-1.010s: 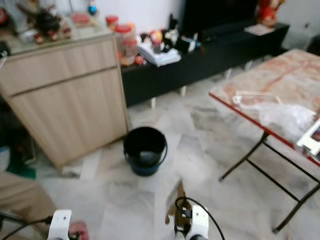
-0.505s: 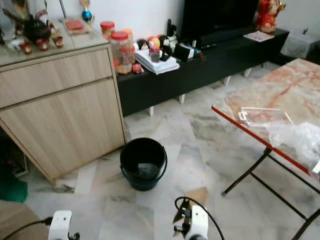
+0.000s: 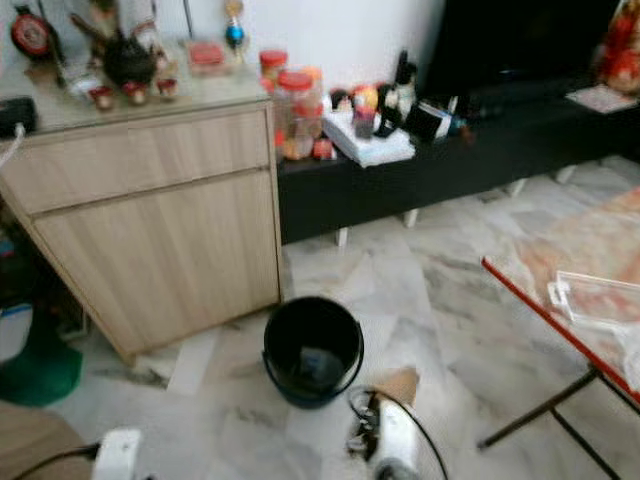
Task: Picking trash to rubbish bin
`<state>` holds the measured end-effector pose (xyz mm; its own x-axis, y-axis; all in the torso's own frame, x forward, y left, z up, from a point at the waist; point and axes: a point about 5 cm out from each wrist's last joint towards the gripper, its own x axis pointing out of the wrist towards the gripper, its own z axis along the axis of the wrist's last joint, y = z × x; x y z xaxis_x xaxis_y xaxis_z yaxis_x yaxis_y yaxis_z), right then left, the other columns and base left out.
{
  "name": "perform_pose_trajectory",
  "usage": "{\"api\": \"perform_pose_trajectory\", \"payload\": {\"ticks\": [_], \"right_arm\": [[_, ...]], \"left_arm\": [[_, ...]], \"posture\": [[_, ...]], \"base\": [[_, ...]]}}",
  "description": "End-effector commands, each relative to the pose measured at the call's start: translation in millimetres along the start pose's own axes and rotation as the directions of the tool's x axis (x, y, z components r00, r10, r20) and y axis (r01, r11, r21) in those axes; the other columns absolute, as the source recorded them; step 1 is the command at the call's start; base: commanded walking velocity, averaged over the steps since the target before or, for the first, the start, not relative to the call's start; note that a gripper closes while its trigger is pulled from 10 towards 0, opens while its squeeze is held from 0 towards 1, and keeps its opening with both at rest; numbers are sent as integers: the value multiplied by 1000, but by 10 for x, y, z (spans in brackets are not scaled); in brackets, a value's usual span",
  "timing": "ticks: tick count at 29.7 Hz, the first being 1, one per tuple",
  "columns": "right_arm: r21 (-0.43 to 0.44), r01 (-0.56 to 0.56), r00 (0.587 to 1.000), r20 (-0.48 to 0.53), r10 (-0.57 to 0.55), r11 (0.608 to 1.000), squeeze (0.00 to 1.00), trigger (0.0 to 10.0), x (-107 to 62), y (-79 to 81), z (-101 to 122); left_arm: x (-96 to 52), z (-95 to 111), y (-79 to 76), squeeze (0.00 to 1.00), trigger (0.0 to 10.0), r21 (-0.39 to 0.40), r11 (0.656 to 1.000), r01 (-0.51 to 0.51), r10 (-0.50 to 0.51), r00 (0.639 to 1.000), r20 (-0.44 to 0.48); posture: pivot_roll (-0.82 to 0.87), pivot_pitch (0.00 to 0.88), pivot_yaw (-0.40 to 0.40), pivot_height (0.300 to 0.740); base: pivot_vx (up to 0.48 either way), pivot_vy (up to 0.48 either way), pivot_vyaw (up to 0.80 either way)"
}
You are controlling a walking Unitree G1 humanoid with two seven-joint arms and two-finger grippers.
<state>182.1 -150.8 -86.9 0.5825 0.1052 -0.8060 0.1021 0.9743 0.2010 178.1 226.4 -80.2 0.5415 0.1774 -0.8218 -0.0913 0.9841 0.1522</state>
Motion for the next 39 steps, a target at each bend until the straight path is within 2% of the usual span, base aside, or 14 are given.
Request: {"api": "perform_pose_trajectory", "payload": {"ticks": [1,7,19,26,32,39], "right_arm": [[0,42,999,-11,-42,999,0,10000,-33,-142,-45],[26,51,999,-5,-51,998,0,10000,-33,-146,-42],[10,40,999,-3,-40,999,0,10000,-31,-127,-43],[19,38,999,6,-38,999,0,10000,-28,-117,-30],[10,37,999,2,-37,999,0,10000,-28,-118,-34],[20,38,999,8,-38,999,0,10000,-28,-121,-23]], "left_arm": [[9,53,-112,0,10000,2,1000,30,-30,999,12],[9,52,-109,0,10000,-1,1000,29,-28,1000,12],[8,42,-111,0,10000,-10,1000,28,-28,1000,8],[8,45,-111,0,10000,-12,1000,26,-26,1000,9],[8,39,-107,0,10000,-10,1000,25,-25,1000,8],[8,47,-107,0,10000,-10,1000,23,-23,1000,14]], "posture": [[-11,0,-15,740],[-10,0,-16,740],[-11,3,-15,740],[-6,10,-17,740],[-7,12,-16,740],[-5,13,-16,740]], "base": [[386,0,0],[387,0,0],[381,0,0],[376,0,609],[370,0,0],[348,0,439]]}}
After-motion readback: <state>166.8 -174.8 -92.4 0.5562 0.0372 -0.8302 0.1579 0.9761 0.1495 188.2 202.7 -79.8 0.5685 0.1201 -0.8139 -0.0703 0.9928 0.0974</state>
